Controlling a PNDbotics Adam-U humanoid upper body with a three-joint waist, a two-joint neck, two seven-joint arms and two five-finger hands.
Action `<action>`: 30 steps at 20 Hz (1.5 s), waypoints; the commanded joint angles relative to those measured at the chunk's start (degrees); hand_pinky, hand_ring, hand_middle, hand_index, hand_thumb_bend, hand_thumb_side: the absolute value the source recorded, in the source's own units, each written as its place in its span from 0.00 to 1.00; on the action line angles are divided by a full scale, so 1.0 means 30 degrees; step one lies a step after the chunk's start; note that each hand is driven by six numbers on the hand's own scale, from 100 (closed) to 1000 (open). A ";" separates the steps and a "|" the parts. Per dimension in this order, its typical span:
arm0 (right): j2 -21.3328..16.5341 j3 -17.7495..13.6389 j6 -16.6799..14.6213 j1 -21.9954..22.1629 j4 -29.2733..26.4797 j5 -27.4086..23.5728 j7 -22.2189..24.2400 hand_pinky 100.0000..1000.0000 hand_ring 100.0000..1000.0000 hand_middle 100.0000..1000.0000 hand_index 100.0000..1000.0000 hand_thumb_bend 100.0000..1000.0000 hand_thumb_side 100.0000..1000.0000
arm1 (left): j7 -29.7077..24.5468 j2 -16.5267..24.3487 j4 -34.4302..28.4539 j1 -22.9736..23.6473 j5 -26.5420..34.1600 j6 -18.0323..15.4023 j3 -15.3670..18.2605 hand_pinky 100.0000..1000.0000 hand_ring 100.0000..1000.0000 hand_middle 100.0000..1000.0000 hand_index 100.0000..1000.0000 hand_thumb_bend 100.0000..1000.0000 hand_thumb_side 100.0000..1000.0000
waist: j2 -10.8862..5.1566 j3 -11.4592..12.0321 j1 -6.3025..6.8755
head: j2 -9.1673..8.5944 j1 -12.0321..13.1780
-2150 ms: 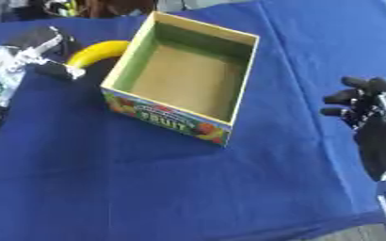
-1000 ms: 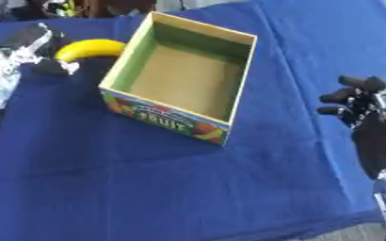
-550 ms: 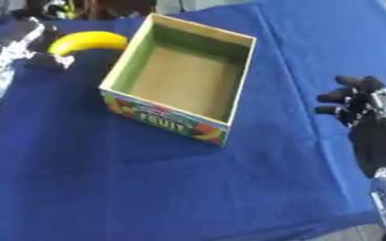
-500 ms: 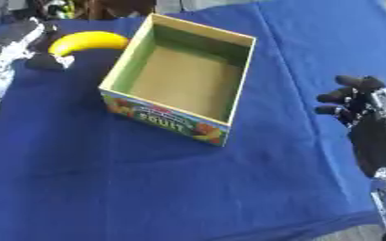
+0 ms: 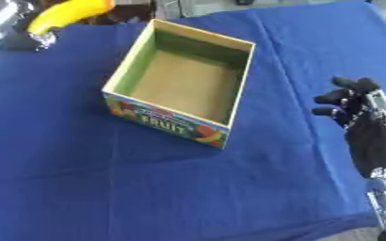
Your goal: Pick up objects on the table and place them in the box.
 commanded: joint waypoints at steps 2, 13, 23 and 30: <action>-0.0332 -0.0222 -0.0042 -0.0037 -0.0196 -0.0115 -0.0042 0.59 0.64 0.49 0.74 0.00 0.76 | -0.0719 0.0641 -0.1980 -0.0394 0.1483 0.0004 0.0241 0.41 0.36 0.31 0.50 0.00 0.43 | -0.0531 0.0022 -0.0119 | 0.0102 -0.0097; -0.0349 -0.0024 0.0016 -0.0090 -0.0178 -0.0178 0.0150 0.59 0.64 0.49 0.74 0.00 0.76 | -0.2732 -0.0728 -0.4888 -0.1557 0.3179 -0.1087 -0.2996 0.43 0.38 0.33 0.52 0.00 0.36 | -0.0628 -0.0564 -0.0104 | 0.0117 0.0209; -0.0241 0.0233 0.0096 -0.0397 -0.0234 -0.0253 0.0371 0.59 0.64 0.49 0.74 0.00 0.76 | -0.3182 -0.2990 -0.3289 -0.1176 -0.0219 -0.3152 -0.4816 0.44 0.39 0.35 0.53 0.00 0.32 | -0.0379 -0.1394 -0.0085 | -0.0107 0.0482; -0.0200 0.0230 0.0113 -0.0450 -0.0238 -0.0227 0.0342 0.59 0.64 0.49 0.74 0.00 0.76 | -0.2957 -0.3469 -0.1850 -0.0496 -0.2836 -0.4155 -0.5173 0.46 0.42 0.38 0.53 0.00 0.31 | -0.0285 -0.1367 -0.0016 | -0.0154 0.0446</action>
